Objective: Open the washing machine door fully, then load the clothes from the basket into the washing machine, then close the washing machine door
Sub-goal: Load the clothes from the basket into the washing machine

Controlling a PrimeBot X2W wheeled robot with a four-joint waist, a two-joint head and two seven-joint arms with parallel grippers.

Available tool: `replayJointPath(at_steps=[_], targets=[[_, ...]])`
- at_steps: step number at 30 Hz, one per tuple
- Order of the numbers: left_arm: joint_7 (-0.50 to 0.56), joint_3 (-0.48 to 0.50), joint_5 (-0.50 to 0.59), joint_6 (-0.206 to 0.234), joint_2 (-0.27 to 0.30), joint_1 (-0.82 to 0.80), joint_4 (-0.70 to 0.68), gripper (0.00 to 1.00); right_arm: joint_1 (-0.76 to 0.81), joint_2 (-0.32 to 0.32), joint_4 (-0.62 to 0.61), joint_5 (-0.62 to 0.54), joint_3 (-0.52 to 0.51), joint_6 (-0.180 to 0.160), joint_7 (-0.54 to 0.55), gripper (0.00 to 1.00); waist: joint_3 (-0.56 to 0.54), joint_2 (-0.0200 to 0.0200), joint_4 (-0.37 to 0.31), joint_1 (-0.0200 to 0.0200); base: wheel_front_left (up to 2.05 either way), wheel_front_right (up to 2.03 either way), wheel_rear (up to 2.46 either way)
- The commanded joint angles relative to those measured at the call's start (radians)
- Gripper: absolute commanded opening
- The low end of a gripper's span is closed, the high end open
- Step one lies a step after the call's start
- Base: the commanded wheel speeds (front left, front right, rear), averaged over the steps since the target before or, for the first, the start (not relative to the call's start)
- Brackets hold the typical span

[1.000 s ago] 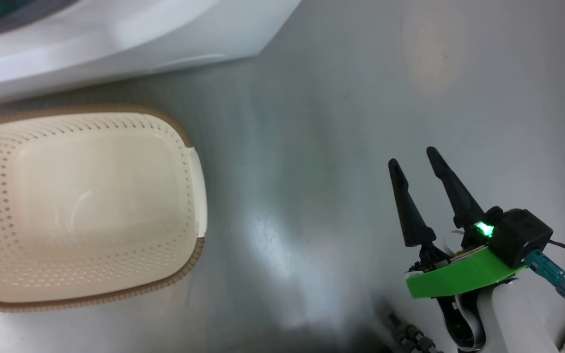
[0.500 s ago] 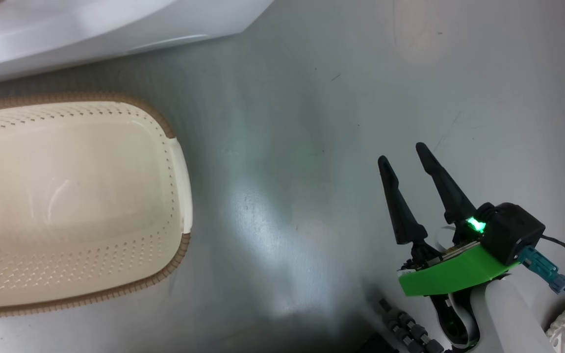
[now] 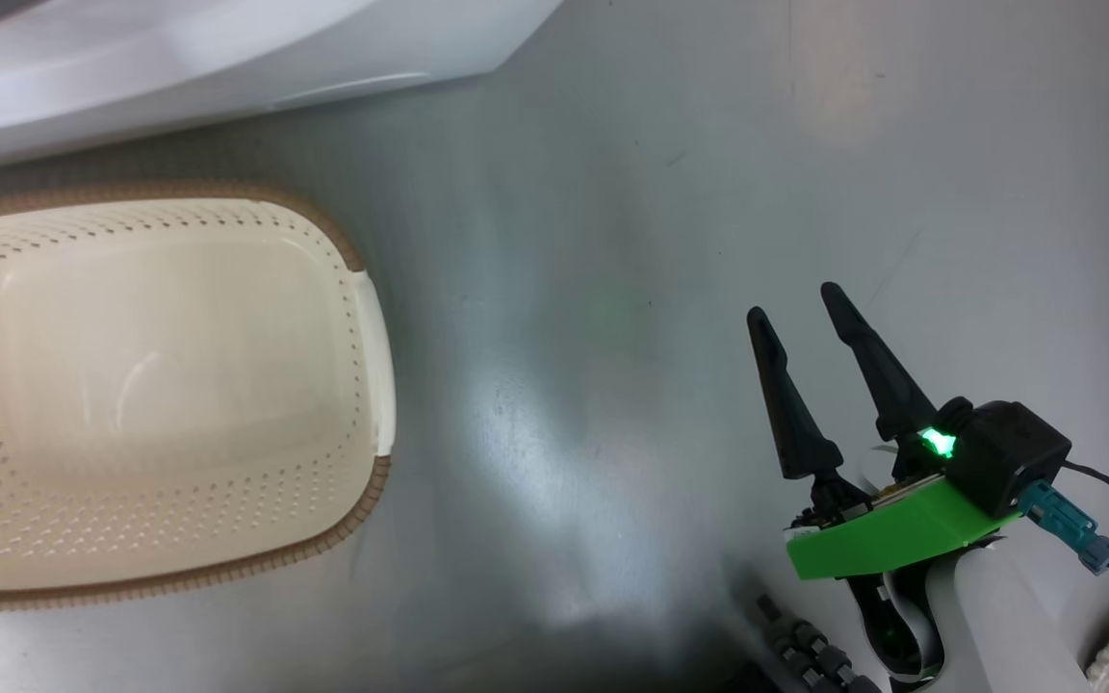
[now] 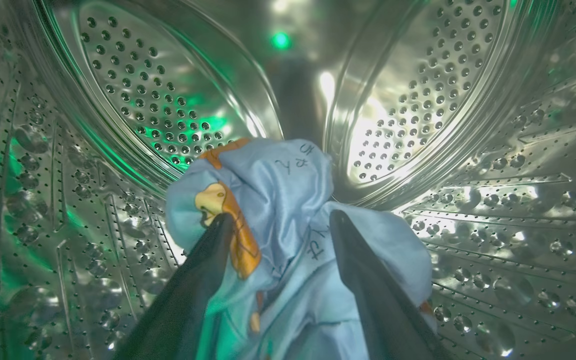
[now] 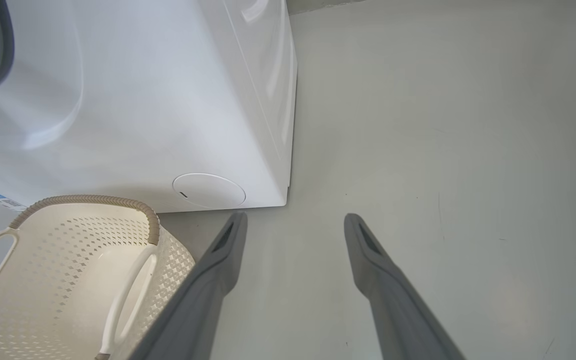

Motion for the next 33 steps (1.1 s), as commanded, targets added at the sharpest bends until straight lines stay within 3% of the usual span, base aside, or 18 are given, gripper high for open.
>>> replayJointPath(at_steps=[1, 15, 33], targets=[[-0.005, 0.001, 0.001, -0.002, 0.038, 0.003, -0.016, 1.00, 0.014, -0.003, -0.012, 0.015, 0.017, 0.002, -0.005, 1.00, -0.013, -0.0001, 0.011, 0.0000, 0.00, 0.00, 0.00], [-0.005, -0.024, -0.046, -0.003, -0.030, 0.119, -0.070, 1.00, 0.002, -0.003, 0.019, 0.002, -0.007, 0.002, -0.005, 1.00, -0.112, -0.0001, 0.073, 0.0000, 0.00, 0.00, 0.00], [-0.005, -0.062, -0.086, -0.003, -0.102, 0.403, -0.237, 1.00, 0.031, -0.003, 0.043, -0.038, -0.053, 0.002, -0.005, 1.00, -0.289, -0.0001, 0.155, 0.0000, 0.00, 0.00, 0.00]])
